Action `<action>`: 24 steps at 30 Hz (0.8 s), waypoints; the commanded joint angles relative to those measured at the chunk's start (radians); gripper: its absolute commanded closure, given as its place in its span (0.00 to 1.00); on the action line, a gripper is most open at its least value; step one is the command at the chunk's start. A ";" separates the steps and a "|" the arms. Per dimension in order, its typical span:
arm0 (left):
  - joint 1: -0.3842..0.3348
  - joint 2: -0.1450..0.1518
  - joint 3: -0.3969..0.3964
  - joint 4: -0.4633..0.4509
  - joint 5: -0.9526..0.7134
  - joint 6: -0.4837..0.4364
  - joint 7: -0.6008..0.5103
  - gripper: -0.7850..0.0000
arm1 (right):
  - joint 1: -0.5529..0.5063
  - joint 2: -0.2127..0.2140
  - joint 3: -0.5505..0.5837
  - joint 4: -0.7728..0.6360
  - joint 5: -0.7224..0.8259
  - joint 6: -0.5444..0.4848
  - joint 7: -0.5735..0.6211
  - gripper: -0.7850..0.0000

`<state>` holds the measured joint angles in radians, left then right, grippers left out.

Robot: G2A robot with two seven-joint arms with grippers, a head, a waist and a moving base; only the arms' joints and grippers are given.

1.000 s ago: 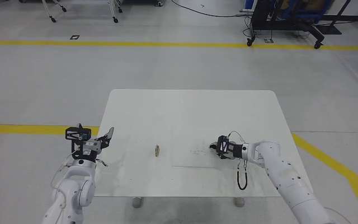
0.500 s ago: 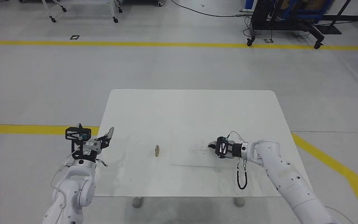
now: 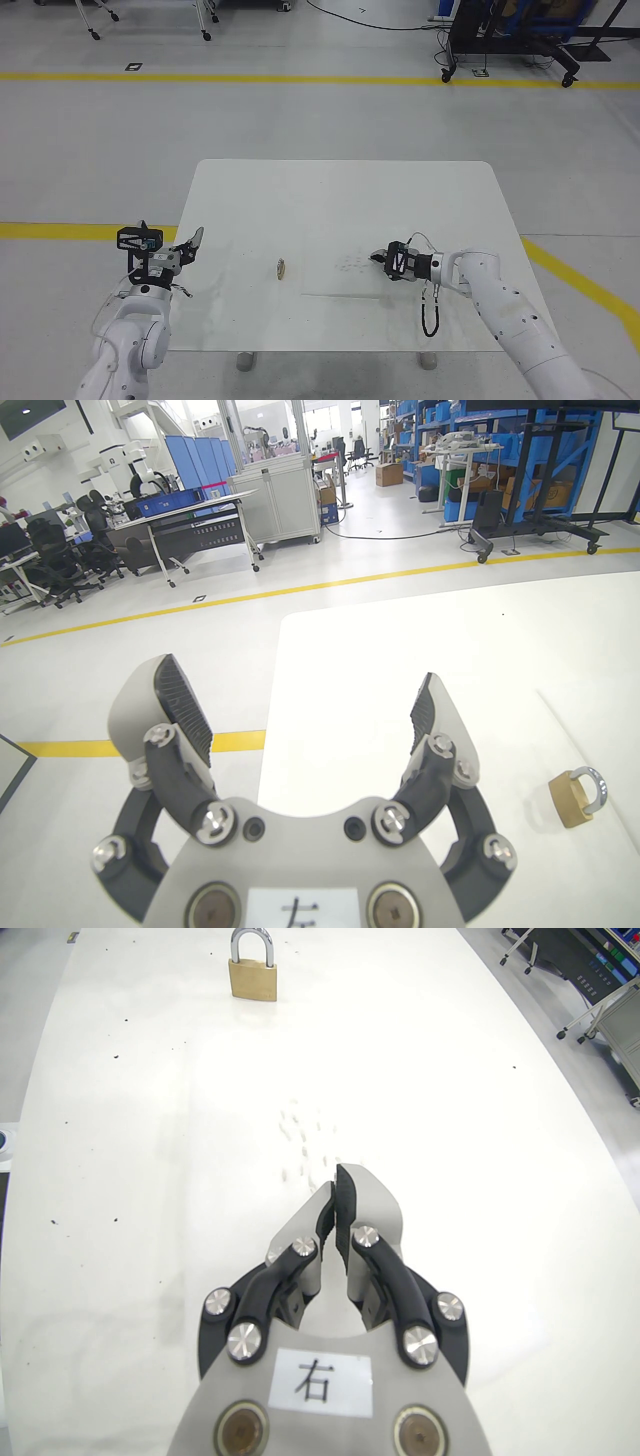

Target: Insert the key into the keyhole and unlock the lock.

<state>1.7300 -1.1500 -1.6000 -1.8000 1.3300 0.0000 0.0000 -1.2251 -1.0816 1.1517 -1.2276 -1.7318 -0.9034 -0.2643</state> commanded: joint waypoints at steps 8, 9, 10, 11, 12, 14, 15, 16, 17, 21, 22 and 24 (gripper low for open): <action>-0.001 0.000 0.000 -0.001 0.003 0.000 0.001 0.00 | 0.000 0.000 0.000 0.000 0.000 0.000 0.000 1.00; -0.001 0.001 0.011 -0.007 0.035 -0.010 0.000 0.00 | 0.000 0.000 0.000 0.000 0.000 0.000 0.000 1.00; -0.002 0.000 0.036 -0.015 0.053 -0.028 -0.008 0.00 | 0.000 0.000 0.000 0.000 0.000 0.000 0.000 1.00; -0.008 -0.003 0.068 -0.027 0.034 -0.060 -0.028 0.00 | 0.000 0.000 0.000 0.000 0.000 0.000 0.000 1.00; -0.021 -0.006 0.099 -0.039 0.005 -0.096 -0.050 0.00 | 0.000 0.000 0.000 0.000 0.000 0.000 0.000 1.00; -0.057 -0.012 0.167 -0.053 -0.095 -0.196 -0.111 0.00 | 0.000 0.000 0.000 0.000 0.000 0.000 0.000 1.00; -0.084 -0.014 0.193 -0.057 -0.152 -0.243 -0.142 0.00 | 0.000 0.000 0.000 0.000 0.000 0.000 0.000 1.00; -0.111 -0.016 0.218 -0.061 -0.172 -0.278 -0.169 0.00 | 0.000 0.000 0.000 0.000 0.000 0.000 0.000 1.00; -0.134 -0.018 0.247 -0.065 -0.191 -0.310 -0.194 0.00 | 0.000 0.000 0.000 0.000 0.000 0.000 0.000 1.00; -0.220 -0.026 0.342 -0.052 -0.217 -0.390 -0.293 0.00 | 0.000 0.000 0.000 0.000 0.000 0.000 0.000 1.00; -0.243 -0.028 0.367 -0.041 -0.176 -0.386 -0.310 0.00 | 0.000 0.000 0.000 0.000 0.000 0.000 0.000 1.00; -0.280 -0.036 0.433 -0.009 -0.125 -0.366 -0.313 0.00 | 0.000 0.000 0.000 0.000 0.000 0.000 0.000 1.00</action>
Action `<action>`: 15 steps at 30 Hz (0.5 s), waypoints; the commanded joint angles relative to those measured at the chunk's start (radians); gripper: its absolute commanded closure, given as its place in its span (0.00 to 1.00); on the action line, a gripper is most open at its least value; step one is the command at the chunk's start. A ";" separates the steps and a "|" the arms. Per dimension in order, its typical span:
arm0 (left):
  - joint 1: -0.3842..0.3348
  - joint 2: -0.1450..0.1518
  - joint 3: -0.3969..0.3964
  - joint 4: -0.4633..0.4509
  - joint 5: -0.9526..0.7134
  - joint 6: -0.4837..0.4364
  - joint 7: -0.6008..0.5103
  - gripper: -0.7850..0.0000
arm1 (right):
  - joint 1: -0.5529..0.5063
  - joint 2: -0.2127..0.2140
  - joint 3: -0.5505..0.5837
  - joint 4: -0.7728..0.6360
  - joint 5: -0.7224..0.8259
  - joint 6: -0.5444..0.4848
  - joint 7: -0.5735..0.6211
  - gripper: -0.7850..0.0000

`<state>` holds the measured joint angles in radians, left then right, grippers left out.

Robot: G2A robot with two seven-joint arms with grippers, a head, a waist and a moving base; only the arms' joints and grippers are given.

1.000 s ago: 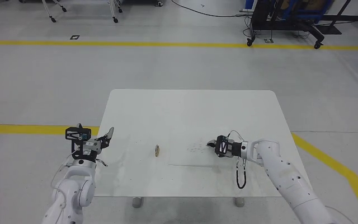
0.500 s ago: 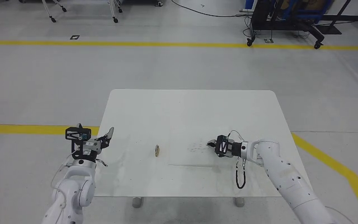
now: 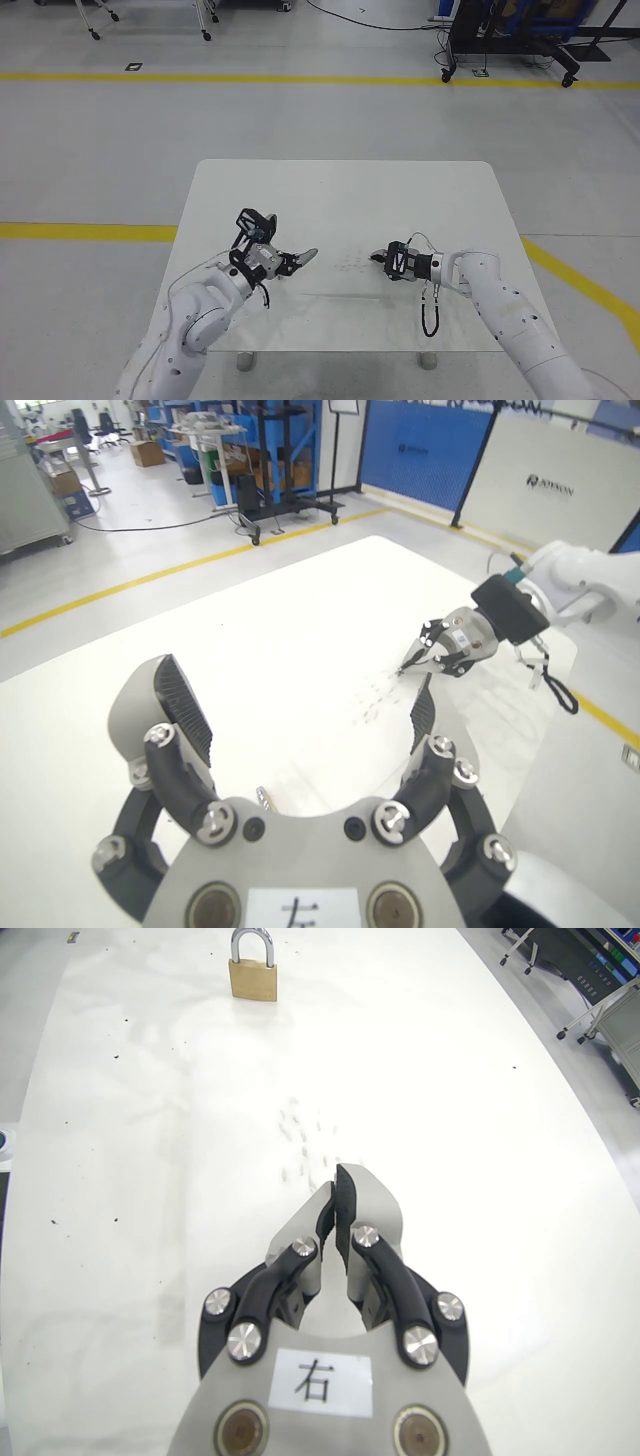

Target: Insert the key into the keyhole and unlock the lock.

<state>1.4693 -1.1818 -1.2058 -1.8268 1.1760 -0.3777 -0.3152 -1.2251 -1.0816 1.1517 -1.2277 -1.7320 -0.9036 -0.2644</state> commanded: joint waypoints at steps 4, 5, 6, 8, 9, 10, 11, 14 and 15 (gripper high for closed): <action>-0.095 -0.027 0.162 0.109 0.130 0.066 0.021 0.00 | 0.000 0.000 0.000 0.000 0.000 0.000 0.000 1.00; -0.111 -0.032 0.191 0.132 0.161 0.088 0.028 0.00 | 0.000 0.000 0.000 0.000 0.000 0.000 0.000 1.00; -0.125 -0.038 0.219 0.155 0.187 0.102 0.032 0.00 | 0.000 0.000 0.000 0.000 0.000 0.000 0.000 1.00; -0.151 -0.048 0.267 0.198 0.248 0.134 0.034 0.00 | 0.000 0.000 0.000 0.000 0.000 0.000 0.000 1.00; -0.164 -0.052 0.289 0.218 0.292 0.152 0.031 0.00 | 0.000 0.000 0.000 0.000 0.000 0.000 0.000 1.00; -0.176 -0.056 0.309 0.235 0.352 0.180 0.031 0.00 | 0.000 0.000 0.000 0.000 0.000 0.000 0.000 1.00; -0.180 -0.060 0.327 0.252 0.385 0.208 0.037 0.00 | 0.000 0.000 0.000 0.000 0.000 0.000 0.000 1.00; -0.193 -0.072 0.352 0.289 0.382 0.243 0.050 0.00 | -0.011 0.000 -0.005 -0.012 0.007 0.018 0.011 1.00; -0.199 -0.075 0.361 0.299 0.394 0.248 0.049 0.00 | -0.014 0.000 -0.006 -0.017 0.008 0.017 0.013 1.00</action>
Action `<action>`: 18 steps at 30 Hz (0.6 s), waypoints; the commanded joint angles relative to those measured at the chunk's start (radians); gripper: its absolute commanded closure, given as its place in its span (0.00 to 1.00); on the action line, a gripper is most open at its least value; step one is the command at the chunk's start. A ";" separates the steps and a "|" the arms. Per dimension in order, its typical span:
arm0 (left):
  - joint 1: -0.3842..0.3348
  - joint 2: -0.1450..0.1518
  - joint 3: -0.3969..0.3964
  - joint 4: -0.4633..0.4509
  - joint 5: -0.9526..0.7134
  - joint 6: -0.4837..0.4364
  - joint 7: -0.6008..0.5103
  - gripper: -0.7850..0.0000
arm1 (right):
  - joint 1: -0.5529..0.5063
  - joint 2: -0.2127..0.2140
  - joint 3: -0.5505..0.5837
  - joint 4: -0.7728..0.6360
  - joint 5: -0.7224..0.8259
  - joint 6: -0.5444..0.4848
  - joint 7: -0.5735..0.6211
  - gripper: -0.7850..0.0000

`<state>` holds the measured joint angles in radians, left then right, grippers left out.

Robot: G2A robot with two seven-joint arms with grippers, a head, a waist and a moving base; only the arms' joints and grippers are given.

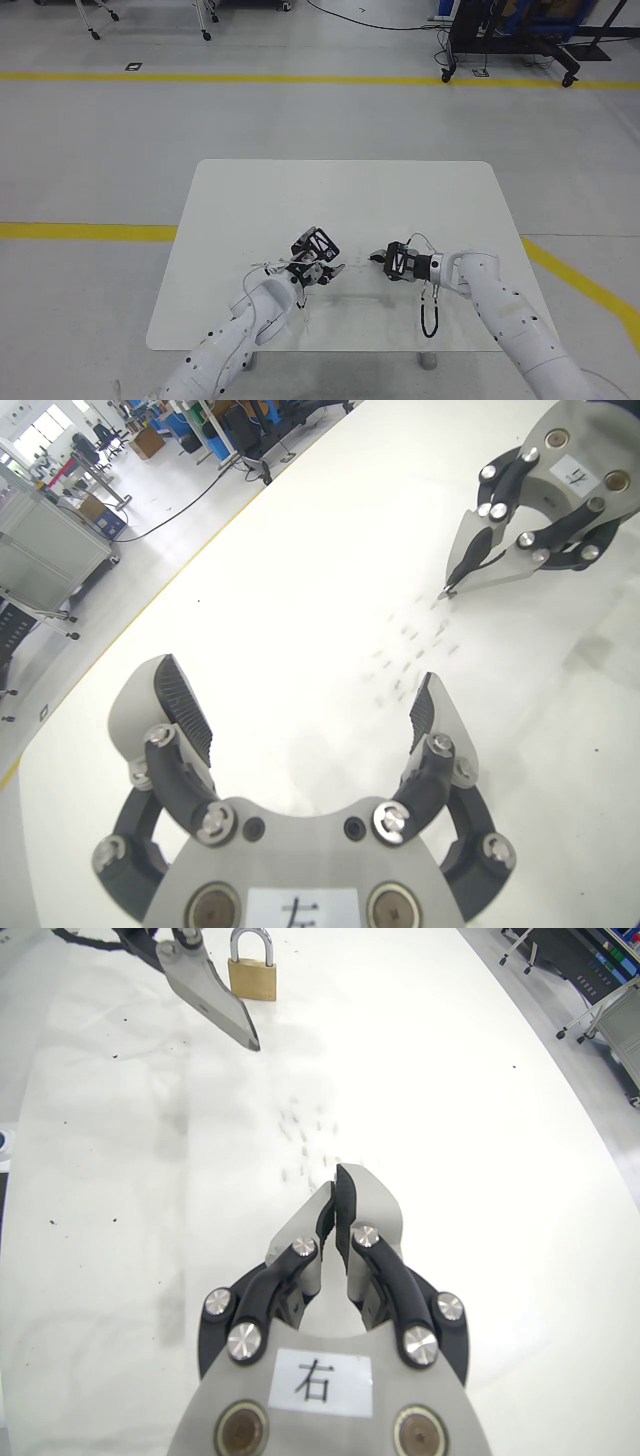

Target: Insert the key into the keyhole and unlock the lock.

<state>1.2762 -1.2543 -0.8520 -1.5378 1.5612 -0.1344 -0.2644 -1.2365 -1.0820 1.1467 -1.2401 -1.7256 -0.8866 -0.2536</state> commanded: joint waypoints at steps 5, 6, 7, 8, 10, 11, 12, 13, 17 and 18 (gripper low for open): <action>-0.030 -0.013 0.045 0.049 0.067 -0.009 -0.015 0.00 | -0.005 0.004 0.000 -0.007 0.016 -0.005 0.008 1.00; -0.035 -0.014 0.051 0.055 0.081 -0.019 -0.021 0.00 | -0.004 0.005 0.000 -0.005 0.021 -0.006 0.010 1.00; -0.040 -0.015 0.055 0.062 0.093 -0.027 -0.029 0.00 | -0.003 0.005 -0.001 -0.003 0.025 -0.007 0.012 1.00; -0.043 -0.016 0.058 0.066 0.099 -0.032 -0.036 0.00 | -0.002 0.005 -0.002 -0.002 0.029 -0.009 0.013 1.00; -0.050 -0.019 0.064 0.073 0.111 -0.045 -0.053 0.00 | 0.001 0.006 -0.005 0.000 0.034 -0.011 0.016 1.00; -0.053 -0.020 0.068 0.076 0.122 -0.052 -0.061 0.00 | 0.002 0.006 -0.006 0.000 0.035 -0.012 0.019 1.00; -0.055 -0.021 0.073 0.078 0.131 -0.059 -0.068 0.00 | 0.002 0.007 -0.006 -0.001 0.036 -0.013 0.020 1.00; -0.058 -0.022 0.078 0.080 0.140 -0.063 -0.075 0.00 | 0.002 0.008 -0.004 -0.002 0.037 -0.014 0.020 1.00; -0.066 -0.028 0.092 0.090 0.169 -0.066 -0.092 0.00 | -0.001 0.014 0.008 -0.005 0.052 -0.022 0.010 1.00; -0.066 -0.030 0.093 0.094 0.169 -0.064 -0.092 0.00 | -0.003 0.015 0.010 -0.004 0.057 -0.025 0.005 1.00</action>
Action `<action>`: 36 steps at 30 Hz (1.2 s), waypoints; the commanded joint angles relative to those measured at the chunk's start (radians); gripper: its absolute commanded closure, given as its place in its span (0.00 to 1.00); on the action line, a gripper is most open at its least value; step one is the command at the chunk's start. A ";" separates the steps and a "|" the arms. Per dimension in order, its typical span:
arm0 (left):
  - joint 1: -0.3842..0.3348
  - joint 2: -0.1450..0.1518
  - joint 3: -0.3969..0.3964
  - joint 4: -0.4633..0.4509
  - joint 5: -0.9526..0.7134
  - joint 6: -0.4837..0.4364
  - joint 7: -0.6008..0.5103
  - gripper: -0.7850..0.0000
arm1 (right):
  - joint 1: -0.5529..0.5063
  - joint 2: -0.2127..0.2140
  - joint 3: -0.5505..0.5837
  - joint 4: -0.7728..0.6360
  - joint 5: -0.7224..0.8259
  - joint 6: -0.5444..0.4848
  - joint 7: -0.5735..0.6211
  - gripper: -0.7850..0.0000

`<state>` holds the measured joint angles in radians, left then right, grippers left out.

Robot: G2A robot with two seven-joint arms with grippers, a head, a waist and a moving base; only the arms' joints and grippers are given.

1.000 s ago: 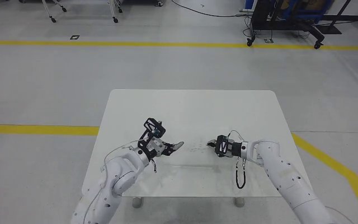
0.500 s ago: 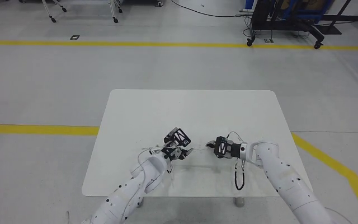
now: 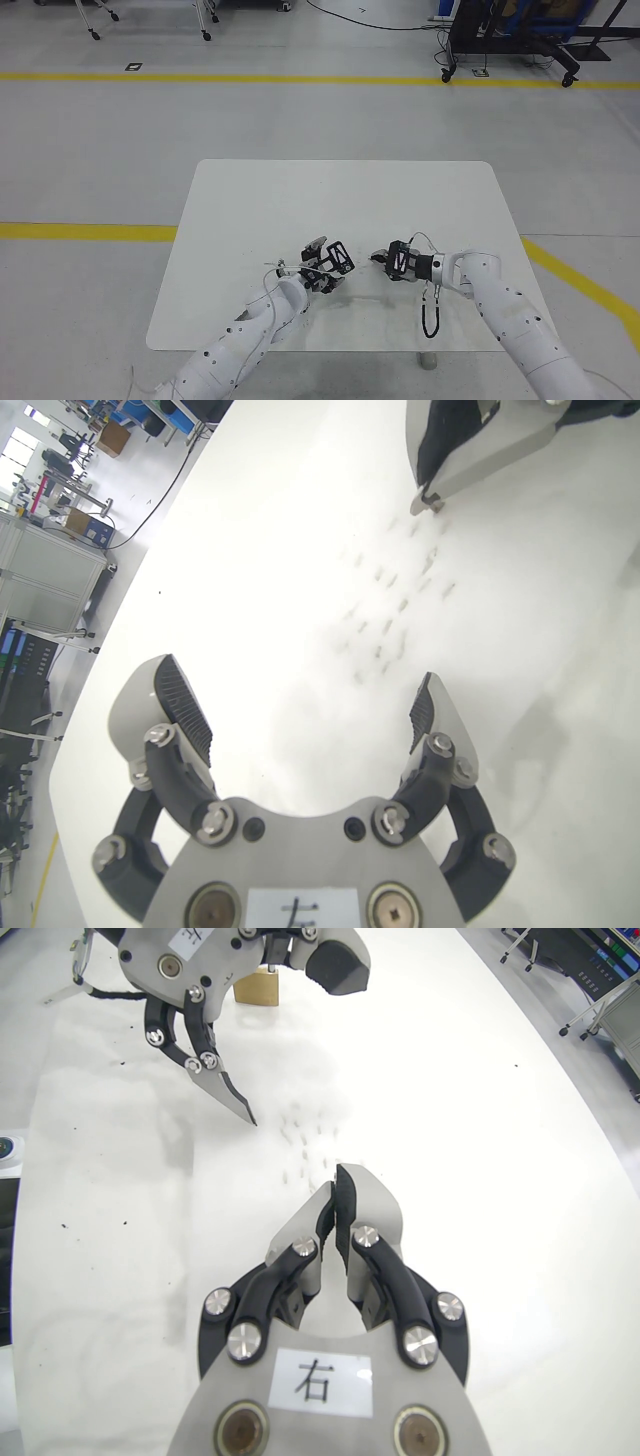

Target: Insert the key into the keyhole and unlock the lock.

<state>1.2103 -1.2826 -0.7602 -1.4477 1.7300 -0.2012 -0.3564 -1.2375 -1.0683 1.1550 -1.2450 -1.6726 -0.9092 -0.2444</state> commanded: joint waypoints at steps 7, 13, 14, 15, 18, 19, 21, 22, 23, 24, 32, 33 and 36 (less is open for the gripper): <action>-0.006 -0.012 0.009 0.037 0.007 0.007 0.000 0.00 | -0.006 0.011 0.028 0.047 0.083 -0.069 -0.111 1.00; -0.009 -0.019 -0.004 0.031 -0.021 0.023 0.022 0.00 | -0.001 0.018 0.055 0.100 0.156 -0.103 -0.205 1.00; -0.010 -0.020 -0.013 0.018 -0.039 0.021 0.030 0.00 | -0.001 0.020 0.057 0.101 0.166 -0.103 -0.220 1.00; -0.010 -0.020 -0.023 0.002 -0.053 0.021 0.037 0.00 | -0.001 0.023 0.059 0.100 0.174 -0.103 -0.235 1.00; -0.007 -0.015 -0.063 -0.066 -0.091 0.006 0.041 0.00 | -0.003 0.026 0.064 0.101 0.188 -0.103 -0.249 1.00; -0.003 -0.012 -0.082 -0.096 -0.102 0.003 0.041 0.00 | -0.003 0.026 0.064 0.101 0.188 -0.103 -0.249 1.00; 0.014 -0.003 -0.129 -0.167 -0.117 0.007 0.049 0.00 | -0.003 0.026 0.064 0.101 0.188 -0.103 -0.249 1.00; 0.029 0.002 -0.156 -0.207 -0.131 0.011 0.055 0.00 | -0.003 0.026 0.064 0.101 0.188 -0.103 -0.249 1.00; 0.029 0.002 -0.156 -0.207 -0.131 0.011 0.055 0.00 | -0.003 0.026 0.064 0.101 0.188 -0.103 -0.249 1.00; 0.029 0.002 -0.156 -0.207 -0.131 0.011 0.055 0.00 | -0.003 0.026 0.064 0.101 0.188 -0.103 -0.249 1.00; 0.059 0.003 -0.194 -0.197 -0.199 0.042 0.107 0.00 | -0.010 0.019 0.049 0.092 0.236 -0.087 -0.228 1.00; 0.074 0.006 -0.220 -0.190 -0.227 0.059 0.132 0.00 | -0.005 0.014 0.040 0.092 0.273 -0.085 -0.210 1.00; 0.119 0.012 -0.311 -0.190 -0.403 0.049 0.204 0.00 | 0.019 -0.003 0.022 0.111 0.429 -0.076 -0.134 1.00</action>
<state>1.3153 -1.2730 -1.0360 -1.6364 1.4074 -0.1382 -0.1745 -1.2267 -1.0662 1.1816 -1.1410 -1.3130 -0.9850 -0.4068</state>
